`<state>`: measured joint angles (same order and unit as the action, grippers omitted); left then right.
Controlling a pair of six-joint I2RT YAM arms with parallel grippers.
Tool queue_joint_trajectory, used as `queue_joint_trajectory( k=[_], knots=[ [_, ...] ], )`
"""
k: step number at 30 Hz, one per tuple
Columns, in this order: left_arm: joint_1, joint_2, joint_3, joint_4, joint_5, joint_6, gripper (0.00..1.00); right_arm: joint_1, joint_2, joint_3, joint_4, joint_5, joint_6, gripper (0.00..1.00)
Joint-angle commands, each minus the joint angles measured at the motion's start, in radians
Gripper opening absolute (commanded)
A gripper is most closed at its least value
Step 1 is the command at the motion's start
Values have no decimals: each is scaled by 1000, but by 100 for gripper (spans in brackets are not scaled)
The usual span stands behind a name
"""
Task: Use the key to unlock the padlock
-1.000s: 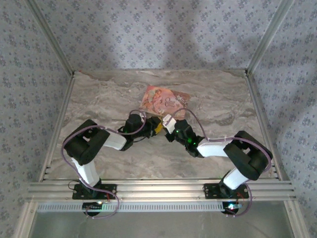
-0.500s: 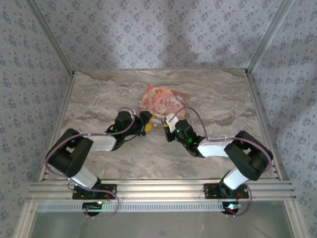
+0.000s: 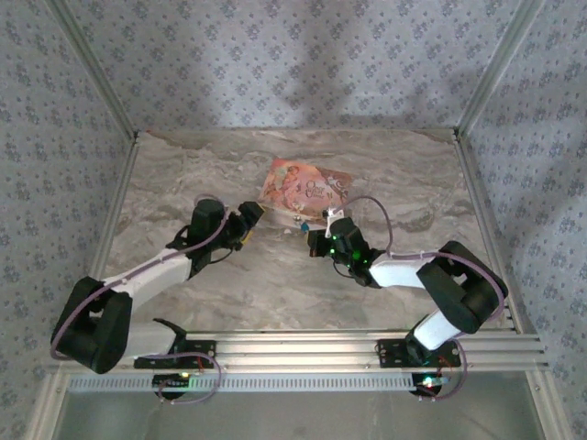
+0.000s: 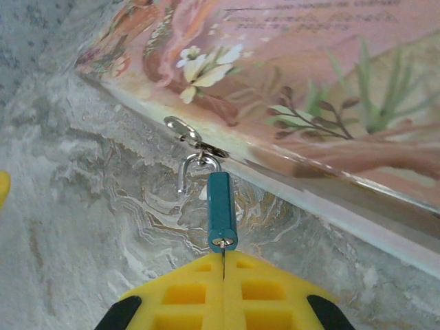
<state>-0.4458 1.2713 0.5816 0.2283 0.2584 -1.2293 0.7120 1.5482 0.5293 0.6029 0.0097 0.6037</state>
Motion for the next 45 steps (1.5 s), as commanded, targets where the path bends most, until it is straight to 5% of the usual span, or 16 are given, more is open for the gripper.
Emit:
queue_joint_trajectory(
  k=[1, 9, 23, 37, 45],
  knots=[
    [55, 5, 57, -98, 58, 104, 87, -23, 14, -26, 4, -25, 168, 0],
    [182, 160, 246, -214, 207, 310, 90, -49, 71, -45, 95, -105, 269, 0],
    [174, 608, 705, -432, 368, 575, 86, -53, 89, -48, 111, -111, 262, 0],
    [140, 704, 665, -397, 353, 586, 62, -69, -3, -58, 16, -91, 125, 43],
    [136, 638, 551, -366, 321, 571, 58, -209, 5, -38, 113, -333, 2, 58]
  ],
)
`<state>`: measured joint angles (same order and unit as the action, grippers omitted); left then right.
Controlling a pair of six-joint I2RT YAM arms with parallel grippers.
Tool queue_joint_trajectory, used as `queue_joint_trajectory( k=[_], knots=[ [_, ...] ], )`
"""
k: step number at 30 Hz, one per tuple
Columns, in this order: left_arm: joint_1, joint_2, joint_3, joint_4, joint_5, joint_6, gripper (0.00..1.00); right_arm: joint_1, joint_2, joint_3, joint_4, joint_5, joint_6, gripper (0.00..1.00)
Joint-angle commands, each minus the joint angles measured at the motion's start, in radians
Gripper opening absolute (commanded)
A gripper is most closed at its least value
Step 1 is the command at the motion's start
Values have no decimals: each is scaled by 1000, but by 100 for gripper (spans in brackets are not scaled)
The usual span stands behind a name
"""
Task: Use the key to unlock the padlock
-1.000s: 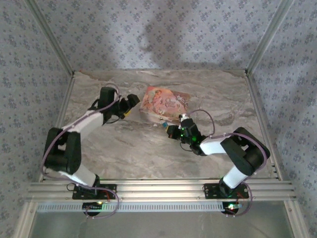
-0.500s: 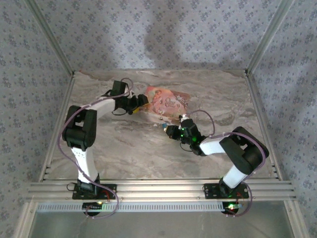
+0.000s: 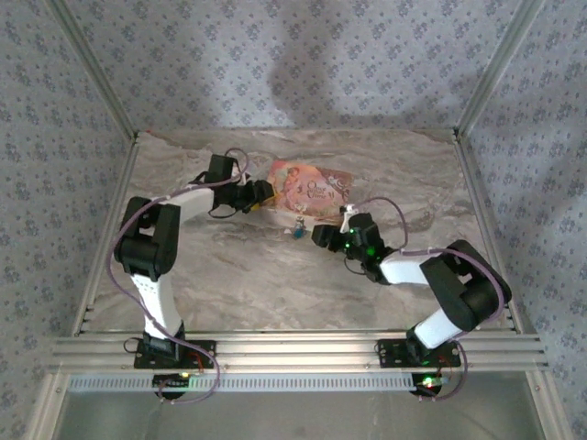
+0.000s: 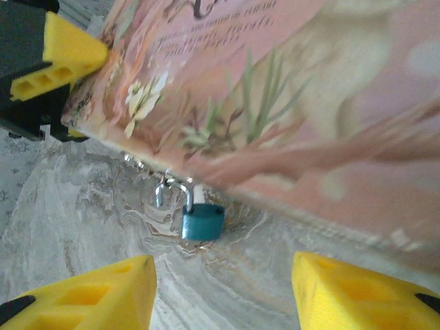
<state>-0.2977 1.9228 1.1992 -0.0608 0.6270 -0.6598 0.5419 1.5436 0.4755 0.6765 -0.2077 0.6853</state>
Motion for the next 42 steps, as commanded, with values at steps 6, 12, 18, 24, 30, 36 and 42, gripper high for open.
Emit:
queue_joint_trajectory(
  k=[6, 12, 18, 24, 30, 36, 42],
  knots=[
    [-21, -94, -179, -50, -82, -20, 57, -123, 83, 104, 39, -226, -212, 64],
    [-42, -165, -278, -5, -103, -65, 57, -164, 153, 140, 125, -322, -324, 67],
    [-47, -182, -305, 15, -120, -86, 57, -174, 137, 31, 284, -372, -320, 74],
    [-50, -185, -307, 18, -128, -90, 57, -152, 187, -9, 420, -432, -251, 79],
    [-52, -191, -316, 29, -131, -97, 57, -111, 289, 42, 484, -425, -184, 78],
    [-52, -191, -316, 30, -133, -100, 57, -78, 356, 92, 509, -414, -159, 77],
    [-52, -190, -317, 32, -133, -101, 57, -62, 418, 127, 541, -410, -131, 76]
  ],
)
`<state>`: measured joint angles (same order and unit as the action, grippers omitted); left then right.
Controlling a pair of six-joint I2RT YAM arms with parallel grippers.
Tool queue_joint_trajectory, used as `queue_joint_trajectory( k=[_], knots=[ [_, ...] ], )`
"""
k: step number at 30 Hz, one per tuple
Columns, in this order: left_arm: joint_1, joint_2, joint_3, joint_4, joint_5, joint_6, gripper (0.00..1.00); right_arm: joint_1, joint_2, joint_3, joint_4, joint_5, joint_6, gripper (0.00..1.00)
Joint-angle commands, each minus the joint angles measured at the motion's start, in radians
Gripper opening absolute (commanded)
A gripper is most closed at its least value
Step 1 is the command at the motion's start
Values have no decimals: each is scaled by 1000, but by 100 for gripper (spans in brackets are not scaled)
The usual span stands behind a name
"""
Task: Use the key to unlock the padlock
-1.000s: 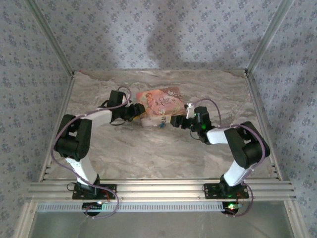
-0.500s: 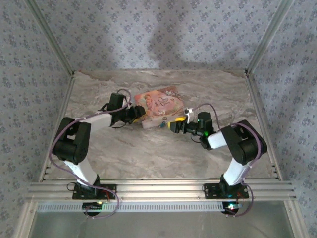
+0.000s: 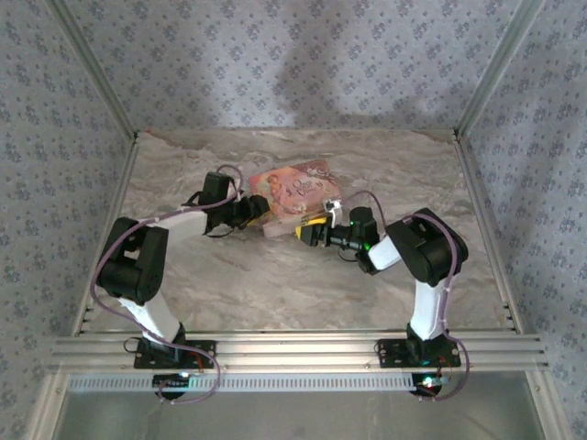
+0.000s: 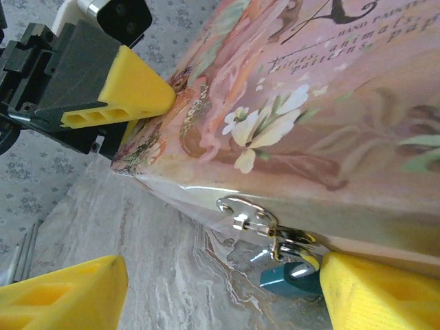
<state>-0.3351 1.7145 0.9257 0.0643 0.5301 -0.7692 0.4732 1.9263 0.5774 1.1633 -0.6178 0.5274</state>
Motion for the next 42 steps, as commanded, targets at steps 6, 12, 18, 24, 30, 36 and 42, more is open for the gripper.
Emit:
queue_joint_trajectory(
  k=[6, 12, 18, 24, 30, 36, 42],
  knots=[
    [-15, 17, -44, -90, -35, 7, 57, 10, 66, 40, 85, -14, 42, 76],
    [-15, 19, -45, -89, -35, 5, 56, 10, 82, 35, 149, -32, 53, 70],
    [-15, 22, -46, -88, -35, 6, 56, 10, 88, 27, 189, -55, 58, 61],
    [-15, 22, -48, -87, -35, 6, 56, 6, 89, 13, 202, -60, 54, 52],
    [-15, 22, -48, -87, -36, 5, 56, 4, 89, 11, 175, -54, 46, 44],
    [-15, 23, -45, -89, -36, 5, 56, 5, 86, 13, 136, -40, 35, 33],
    [-15, 22, -44, -92, -38, 5, 56, 2, 76, 12, 85, -21, 21, 18]
  ],
)
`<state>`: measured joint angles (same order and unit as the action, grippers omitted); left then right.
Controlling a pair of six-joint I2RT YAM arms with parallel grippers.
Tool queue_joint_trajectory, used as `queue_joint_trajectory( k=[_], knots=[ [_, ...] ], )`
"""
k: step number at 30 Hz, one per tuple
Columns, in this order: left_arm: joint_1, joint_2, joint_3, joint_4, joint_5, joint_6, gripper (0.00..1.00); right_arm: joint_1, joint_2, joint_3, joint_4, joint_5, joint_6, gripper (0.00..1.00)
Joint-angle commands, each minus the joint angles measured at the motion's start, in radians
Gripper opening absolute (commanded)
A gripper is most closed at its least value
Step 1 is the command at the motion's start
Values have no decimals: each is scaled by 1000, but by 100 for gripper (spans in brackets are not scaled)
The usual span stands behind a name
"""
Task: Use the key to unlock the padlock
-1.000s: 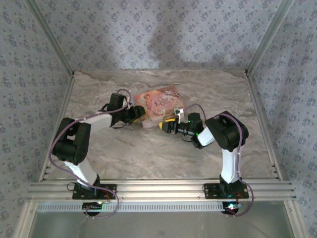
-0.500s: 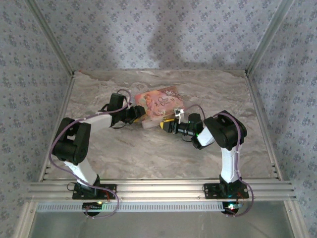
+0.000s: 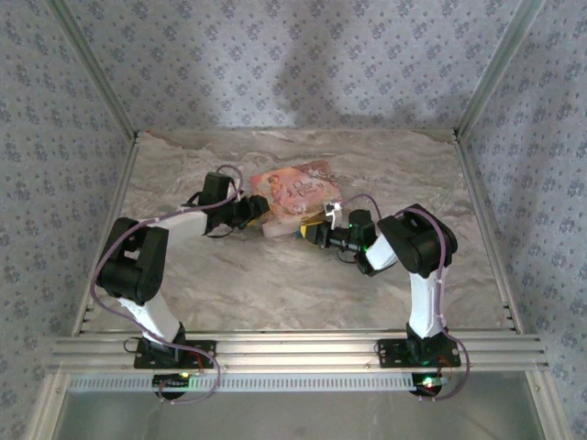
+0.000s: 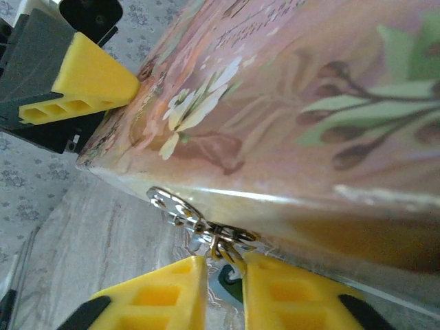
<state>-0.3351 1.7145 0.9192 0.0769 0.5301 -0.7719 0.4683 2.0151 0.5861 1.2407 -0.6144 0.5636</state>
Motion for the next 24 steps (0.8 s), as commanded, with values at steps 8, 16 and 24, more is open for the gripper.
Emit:
queue_joint_trajectory(
  k=[8, 16, 24],
  knots=[
    [-15, 19, -36, -108, -39, 8, 56, 5, -22, 3, -12, 5, -8, 4],
    [-15, 14, -43, -109, -45, 8, 56, -2, -33, -17, 22, 38, 32, 0],
    [-15, 16, -48, -106, -47, 7, 56, -25, -44, -49, 79, 67, 93, 0]
  ],
)
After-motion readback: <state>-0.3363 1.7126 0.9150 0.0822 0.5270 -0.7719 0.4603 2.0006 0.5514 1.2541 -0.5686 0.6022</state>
